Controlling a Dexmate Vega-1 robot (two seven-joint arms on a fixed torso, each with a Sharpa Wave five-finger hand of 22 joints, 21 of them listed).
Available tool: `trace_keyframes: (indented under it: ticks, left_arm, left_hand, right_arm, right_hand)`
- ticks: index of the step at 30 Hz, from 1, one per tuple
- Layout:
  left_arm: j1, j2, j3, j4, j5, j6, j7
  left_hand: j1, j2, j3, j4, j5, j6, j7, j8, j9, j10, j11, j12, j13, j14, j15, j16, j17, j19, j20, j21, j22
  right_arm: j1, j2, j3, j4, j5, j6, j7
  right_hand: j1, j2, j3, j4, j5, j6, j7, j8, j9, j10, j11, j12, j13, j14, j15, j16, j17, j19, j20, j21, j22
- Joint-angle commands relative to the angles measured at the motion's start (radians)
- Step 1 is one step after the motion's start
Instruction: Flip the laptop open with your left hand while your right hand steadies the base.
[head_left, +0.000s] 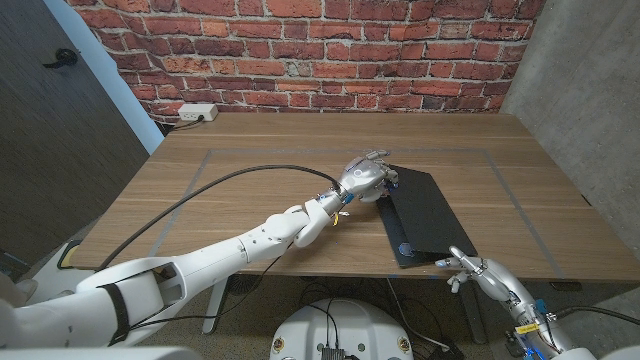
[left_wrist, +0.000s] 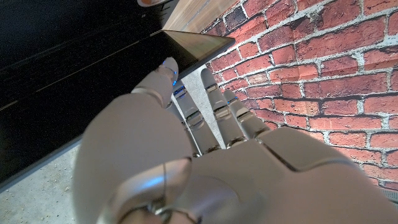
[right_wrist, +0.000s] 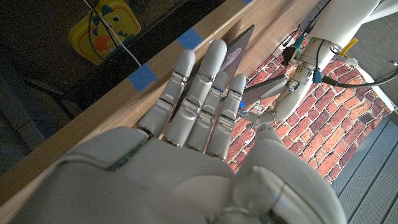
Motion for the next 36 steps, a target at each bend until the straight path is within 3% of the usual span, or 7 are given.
trace_keyframes:
  ticks: [1,5,9,15,22,36]
  left_arm:
    - [0.0,-0.011,0.004,-0.001,-0.009,0.008,0.002]
    - [-0.002,-0.014,0.006,0.001,-0.01,0.005,0.004]
    - [-0.002,-0.016,0.008,0.001,-0.012,0.005,0.005]
    - [-0.003,-0.018,0.009,0.003,-0.014,0.005,0.008]
    - [-0.005,-0.022,0.012,0.006,-0.016,0.002,0.008]
    - [-0.011,-0.023,0.013,0.01,-0.019,-0.004,0.011]
  left_hand:
    - [0.002,0.006,-0.001,0.005,0.003,0.1,0.094,0.001,0.003,0.184,0.016,0.097,0.095,0.011,-0.164,-0.007,0.005,0.003,0.006,0.001,0.002]
    - [0.003,0.006,-0.002,0.005,0.003,0.102,0.095,0.001,0.003,0.184,0.016,0.097,0.094,0.012,-0.164,-0.008,0.006,0.003,0.006,0.0,0.002]
    - [0.003,0.006,-0.002,0.006,0.003,0.103,0.095,0.0,0.003,0.184,0.016,0.096,0.091,0.013,-0.164,-0.01,0.006,0.003,0.007,0.0,0.002]
    - [0.004,0.006,-0.003,0.007,0.003,0.103,0.094,-0.002,0.002,0.185,0.016,0.095,0.089,0.015,-0.165,-0.014,0.007,0.003,0.006,0.0,0.002]
    - [0.005,0.007,-0.003,0.008,0.003,0.104,0.093,-0.003,0.002,0.187,0.016,0.097,0.091,0.016,-0.164,-0.017,0.008,0.003,0.007,-0.001,0.002]
    - [0.007,0.006,-0.004,0.008,0.003,0.109,0.09,-0.005,0.002,0.186,0.016,0.095,0.089,0.019,-0.165,-0.022,0.01,0.003,0.005,-0.001,0.002]
  right_arm:
    - [0.018,-0.032,-0.024,0.006,-0.025,0.001,0.004]
    - [0.024,-0.034,-0.032,0.008,-0.022,0.002,0.001]
    - [0.031,-0.037,-0.039,0.011,-0.033,0.001,-0.008]
    - [0.041,-0.039,-0.045,0.014,-0.052,0.001,-0.028]
    - [0.044,-0.057,-0.053,-0.001,-0.089,-0.05,-0.034]
    - [0.046,-0.103,-0.073,-0.041,-0.166,-0.17,-0.051]
  right_hand:
    - [-0.008,0.002,0.016,0.012,0.011,-0.015,0.0,-0.017,0.003,-0.033,-0.01,-0.021,0.003,-0.012,-0.056,-0.001,0.013,-0.011,-0.023,0.008,0.005]
    - [-0.009,0.008,0.034,0.024,0.014,-0.051,-0.006,-0.038,0.004,-0.066,-0.013,-0.041,0.004,-0.018,-0.057,0.004,0.025,-0.019,-0.027,0.014,0.008]
    - [-0.009,0.004,0.067,0.041,0.016,-0.112,-0.012,-0.064,0.006,-0.139,-0.019,-0.068,0.006,-0.026,-0.056,0.017,0.049,-0.027,-0.025,0.029,0.015]
    - [0.0,-0.003,0.09,0.04,0.014,-0.189,-0.011,-0.08,0.008,-0.203,-0.021,-0.075,0.007,-0.031,-0.056,0.028,0.063,-0.033,-0.024,0.042,0.021]
    - [0.033,0.005,0.134,0.022,0.01,-0.292,-0.017,-0.08,0.011,-0.316,-0.024,-0.079,0.008,-0.042,-0.055,0.045,0.069,-0.046,-0.032,0.064,0.032]
    - [0.043,0.0,0.153,0.015,0.002,-0.322,-0.003,-0.067,0.014,-0.337,-0.018,-0.062,0.009,0.013,-0.053,0.123,0.125,-0.027,-0.044,0.097,0.043]
